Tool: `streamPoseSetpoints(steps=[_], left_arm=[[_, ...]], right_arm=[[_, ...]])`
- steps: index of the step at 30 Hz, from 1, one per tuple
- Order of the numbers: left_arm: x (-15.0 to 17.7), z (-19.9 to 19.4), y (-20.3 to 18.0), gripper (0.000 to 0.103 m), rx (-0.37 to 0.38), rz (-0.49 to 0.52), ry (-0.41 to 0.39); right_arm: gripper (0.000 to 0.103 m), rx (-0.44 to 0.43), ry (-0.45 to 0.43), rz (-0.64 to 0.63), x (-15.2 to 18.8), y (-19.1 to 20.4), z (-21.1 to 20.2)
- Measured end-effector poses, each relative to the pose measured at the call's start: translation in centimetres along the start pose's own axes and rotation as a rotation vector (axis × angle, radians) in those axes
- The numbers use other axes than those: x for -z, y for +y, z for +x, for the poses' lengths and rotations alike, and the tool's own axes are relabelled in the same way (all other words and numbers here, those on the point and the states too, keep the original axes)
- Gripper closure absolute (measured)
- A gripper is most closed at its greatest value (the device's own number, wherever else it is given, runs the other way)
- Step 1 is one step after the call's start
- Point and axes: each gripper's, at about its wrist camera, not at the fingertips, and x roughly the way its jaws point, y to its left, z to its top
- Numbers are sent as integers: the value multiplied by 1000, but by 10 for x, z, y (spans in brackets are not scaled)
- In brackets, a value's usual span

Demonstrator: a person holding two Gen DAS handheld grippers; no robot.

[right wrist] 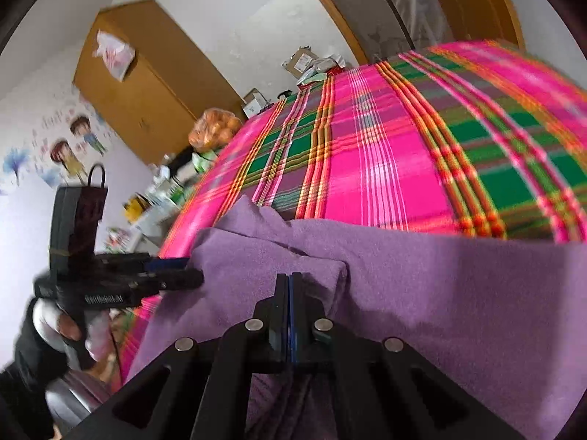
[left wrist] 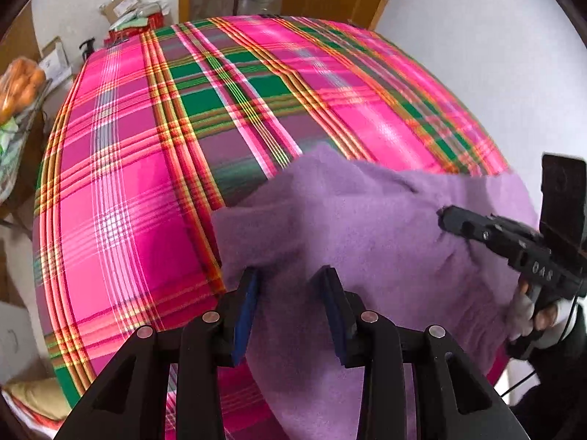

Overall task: Fold clothes
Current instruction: 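Lay the edge down with the right gripper and open it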

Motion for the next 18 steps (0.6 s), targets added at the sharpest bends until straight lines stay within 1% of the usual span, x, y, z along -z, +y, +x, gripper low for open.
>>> streamPoseSetpoints(steps=[3,5,8,9,13,16,18], left_arm=[[-4,0,8,65,0,-13,-26],[-2,3,8,65,-6,-3,-24],[0,-2,5,65,-3,4,-28],[0,-4,4,65,2,2,-29],[8,-13,-7,65,11,26,-37],[17,-18,-15,65,18,51,-23],[24,-20,-21,65,47,77,-3]], right_arm=[[99,23,-17,-27,-11,8,-1],[99,76,4,-22,-15,5,7],[99,75,-4,6,-13,0,5],[96,71,-7,4,-12,1,2],[92,27,-18,-83,5,20,-25],[80,-10,21,-66,27,22,-40],[69,-22,38,-47,38,21,-48]])
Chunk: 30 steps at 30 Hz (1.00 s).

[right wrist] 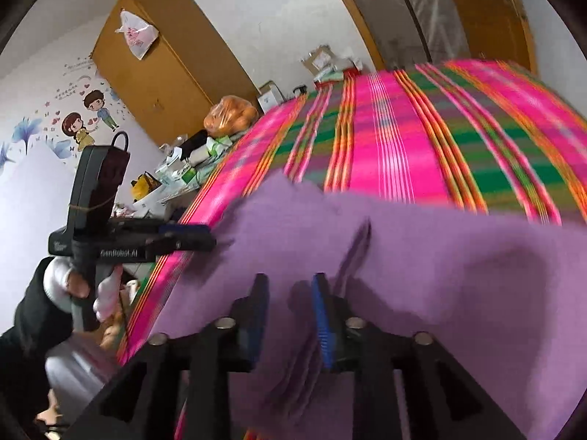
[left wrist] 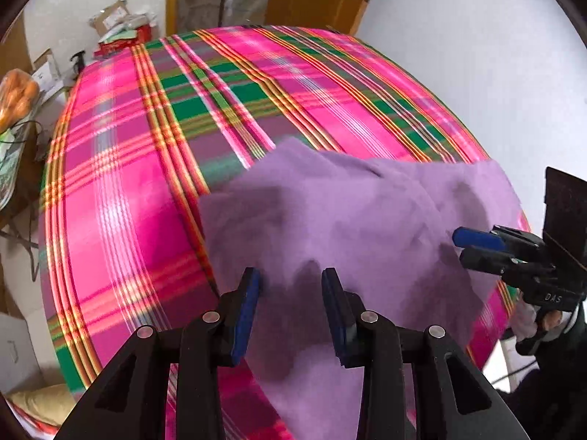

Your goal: Fold clothes

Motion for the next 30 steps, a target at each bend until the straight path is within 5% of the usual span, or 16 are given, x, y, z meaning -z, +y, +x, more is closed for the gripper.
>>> streamPoseSetpoints(steps=[9,19,23,30], left_arm=[[40,-4,-38,65,68,159,70],[62,4,-67,65,-31,342,74],[65,1,-79,65,-71,392,45],[65,4,-86,65,-100,409,46]], right_arm=[[60,46,87,7,22,-3,0],[59,12,100,59,5,-4,21],[82,11,85,63,1,-6,16],[83,41,65,80,-2,-17,10]])
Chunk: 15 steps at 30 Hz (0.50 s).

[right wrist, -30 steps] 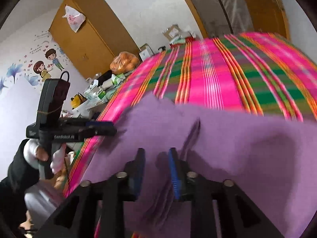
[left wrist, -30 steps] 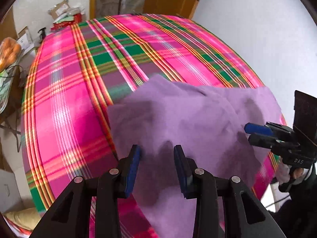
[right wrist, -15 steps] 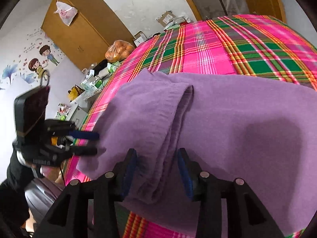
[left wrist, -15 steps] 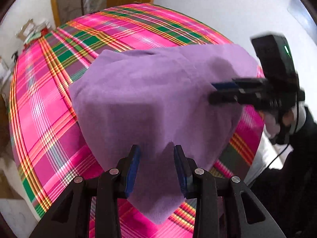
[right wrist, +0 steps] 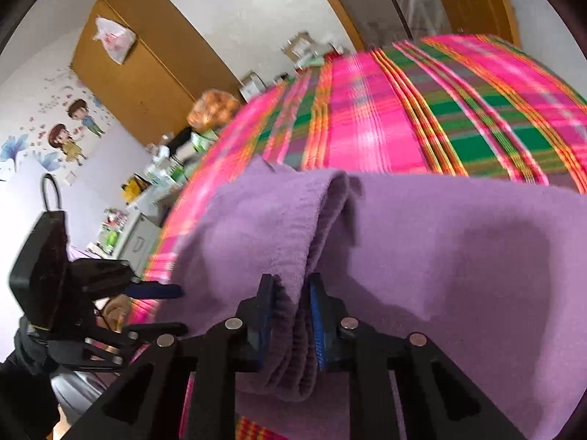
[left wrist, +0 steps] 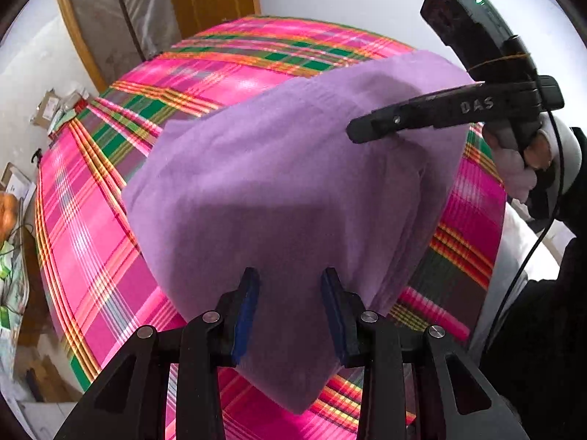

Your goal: Fold clothes

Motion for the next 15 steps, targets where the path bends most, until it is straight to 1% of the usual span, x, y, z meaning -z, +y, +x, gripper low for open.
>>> streamPoseSetpoints(steps=[1,3,4,7,9,11,12,14,15], left_arm=[[0,-1,0,65,2,-1,2],[1,-6,0,65,8,-4,-5],[0,-9,1,65,10,-8,-14],[-1,-17,8,66,9,-35,-44],[-2,-16,12,65,19,-58,-34],[-1,-11,13,65,19,-62,-12],[-1,-10,13,65,14,-64,-7],[-1,-7,14,66,4,-68,3],[0,-8,15,65,-1,-77,3]], right_arm=[[82,3,8,7,2,-3,2],[81,-5,-10,5,6,-4,-5],[81,7,-25,-19,6,-1,-11],[81,31,-82,-125,11,14,-31],[81,27,-124,-217,19,29,-46],[81,19,-125,-288,30,41,-45],[81,31,-109,-313,34,45,-38],[82,80,-70,-363,50,46,-23],[82,97,-73,-389,57,47,-20]])
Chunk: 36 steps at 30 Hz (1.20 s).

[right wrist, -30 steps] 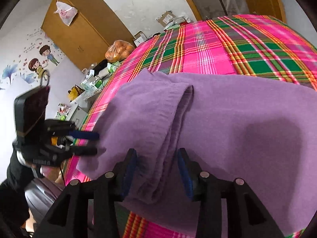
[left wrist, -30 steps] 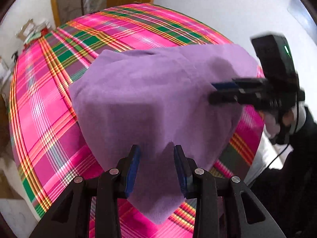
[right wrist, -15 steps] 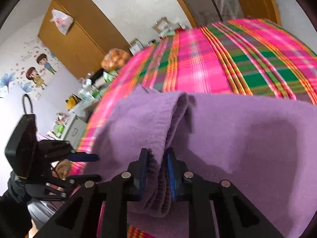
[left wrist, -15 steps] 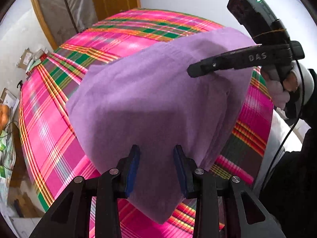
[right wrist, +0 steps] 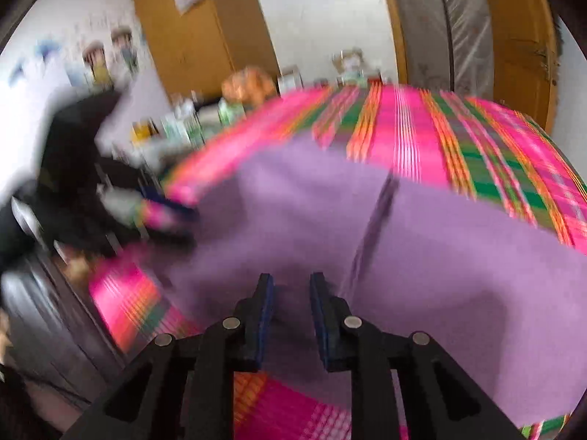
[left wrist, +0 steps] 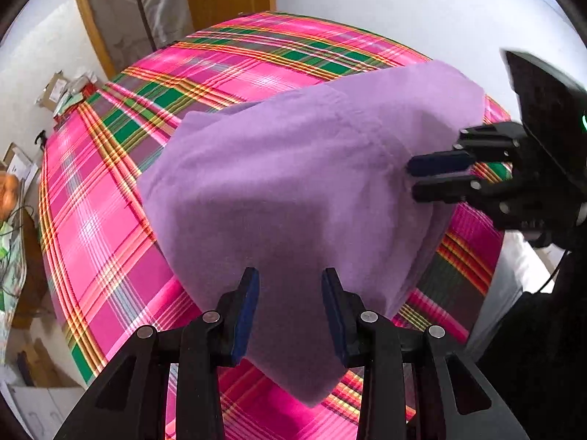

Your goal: Fold clothes

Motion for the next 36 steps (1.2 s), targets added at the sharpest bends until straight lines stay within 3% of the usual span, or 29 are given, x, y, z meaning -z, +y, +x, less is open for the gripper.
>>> streamPoseSetpoints(steps=[1,4,7,9,10,11,12,13,16,19,23,26,32,36], left_arm=[[0,1,2,65,-5,-8,0],[3,5,6,65,-15,-42,24],[6,15,7,66,-15,-57,71],[5,14,5,66,-21,-52,71],[5,14,5,66,-22,-52,72],[5,14,5,66,-23,-52,72],[5,14,4,66,-23,-52,73],[5,13,4,66,-23,-54,71],[5,11,5,65,-23,-62,64],[2,9,9,65,-27,-84,50],[-3,6,18,65,-22,-145,39],[-1,10,25,66,-9,-178,50],[-10,5,35,65,-37,-236,-2],[-18,3,49,66,-69,-293,-49]], right_arm=[[82,9,-28,-21,3,2,-3],[80,6,-5,-49,1,6,-3],[63,-39,27,-48,-6,8,0],[47,-71,43,-60,-7,10,1],[46,-78,51,-71,-7,12,0],[51,-61,59,-89,-7,15,0],[68,-41,61,-83,-9,15,2],[79,-35,53,-45,-11,10,-1],[99,-10,25,56,-16,-5,-7],[100,54,-13,50,-23,-4,-10],[100,39,63,47,-17,2,12],[100,26,54,69,-19,-2,12],[100,123,-26,119,-38,-11,5],[100,108,-40,130,-56,-9,18]])
